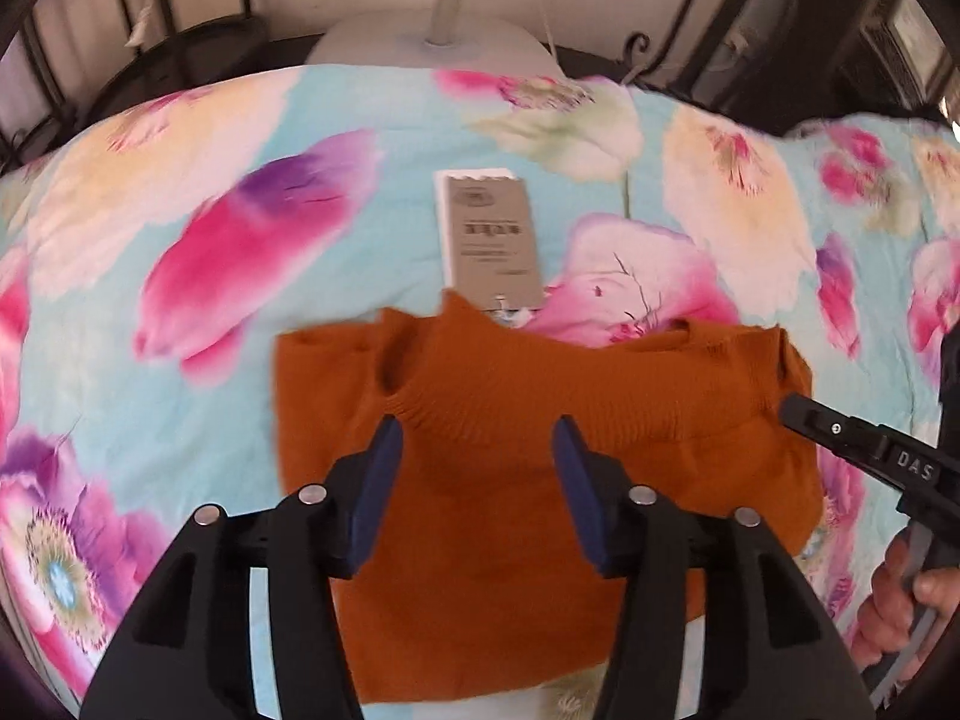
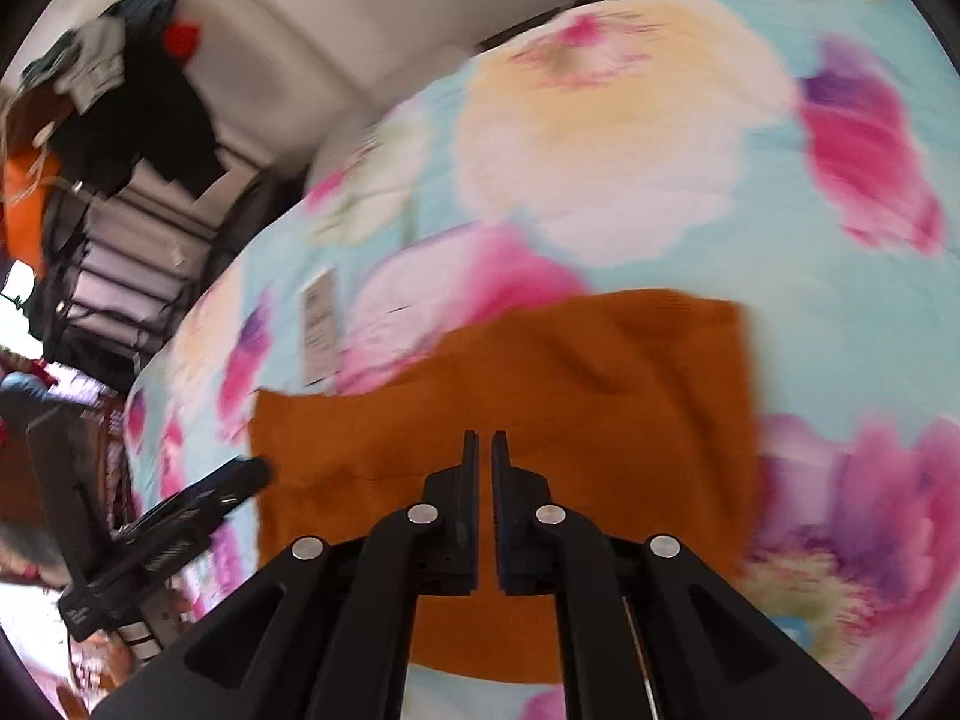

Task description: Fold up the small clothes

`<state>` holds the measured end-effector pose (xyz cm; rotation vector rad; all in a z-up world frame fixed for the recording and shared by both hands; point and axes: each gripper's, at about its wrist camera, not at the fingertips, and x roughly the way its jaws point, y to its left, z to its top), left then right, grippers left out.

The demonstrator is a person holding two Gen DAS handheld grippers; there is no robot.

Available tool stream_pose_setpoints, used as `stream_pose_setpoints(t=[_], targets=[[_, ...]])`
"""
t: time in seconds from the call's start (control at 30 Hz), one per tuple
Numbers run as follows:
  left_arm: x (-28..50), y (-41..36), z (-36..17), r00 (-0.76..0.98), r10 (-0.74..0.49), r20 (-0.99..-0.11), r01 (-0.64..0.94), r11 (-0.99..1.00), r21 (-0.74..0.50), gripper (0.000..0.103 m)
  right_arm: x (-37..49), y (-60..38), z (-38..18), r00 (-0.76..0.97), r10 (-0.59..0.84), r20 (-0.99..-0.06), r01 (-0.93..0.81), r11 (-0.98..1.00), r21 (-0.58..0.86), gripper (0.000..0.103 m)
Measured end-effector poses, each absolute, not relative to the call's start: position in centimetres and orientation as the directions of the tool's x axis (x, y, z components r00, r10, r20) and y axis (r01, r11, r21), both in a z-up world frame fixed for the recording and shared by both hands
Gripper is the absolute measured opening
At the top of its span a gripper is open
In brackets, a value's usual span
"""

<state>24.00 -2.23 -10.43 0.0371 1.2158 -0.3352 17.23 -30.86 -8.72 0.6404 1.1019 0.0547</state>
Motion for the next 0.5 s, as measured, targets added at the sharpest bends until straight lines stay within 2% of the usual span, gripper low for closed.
stream_pose_setpoints(t=[0.1,0.17,0.2,0.37,0.5], targets=[[25.3,-2.3,-13.1,0.288,-0.142,-0.947,0.252,0.965,-0.068,0.052,18.2,-30.0,-10.0,0.439,0.330,-0.836,0.241,0.852,0.464,0.006],[25.6,-1.4,-14.0,0.276,-0.119,-0.954,0.221,0.974,-0.057,0.054,18.5,-31.2,-11.6,0.412,0.300,-0.860,0.307,0.843,0.441,0.002],[25.9,-0.9,-14.4,0.276,-0.099,-0.956,0.206,0.978,-0.042,0.061,18.5,-32.1,-12.1,0.407,0.293,-0.865,0.340,0.830,0.442,0.000],[26.7,0.9,-14.1,0.264,-0.125,-0.956,0.164,0.983,-0.083,0.063,17.6,-35.3,-12.6,0.431,0.273,-0.860,0.462,0.752,0.471,0.000],[26.2,0.8,-12.6,0.296,-0.119,-0.948,0.159,0.985,-0.074,0.061,17.6,-34.1,-10.9,0.445,0.260,-0.857,0.429,0.778,0.459,0.006]])
